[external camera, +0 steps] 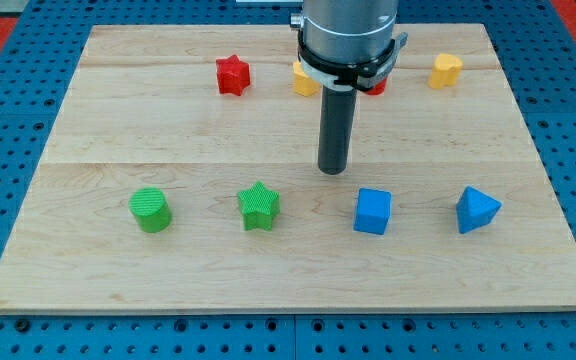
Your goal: Point your arm to yellow heart
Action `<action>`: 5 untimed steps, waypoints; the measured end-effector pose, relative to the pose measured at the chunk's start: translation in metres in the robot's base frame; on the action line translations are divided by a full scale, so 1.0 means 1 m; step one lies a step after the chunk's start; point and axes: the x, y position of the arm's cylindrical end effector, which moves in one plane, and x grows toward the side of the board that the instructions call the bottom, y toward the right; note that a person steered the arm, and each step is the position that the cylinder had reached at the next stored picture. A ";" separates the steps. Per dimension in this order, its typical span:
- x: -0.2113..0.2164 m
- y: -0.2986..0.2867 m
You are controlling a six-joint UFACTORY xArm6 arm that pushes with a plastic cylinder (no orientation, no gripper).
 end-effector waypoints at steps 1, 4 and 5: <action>0.001 0.002; -0.062 0.130; -0.108 0.192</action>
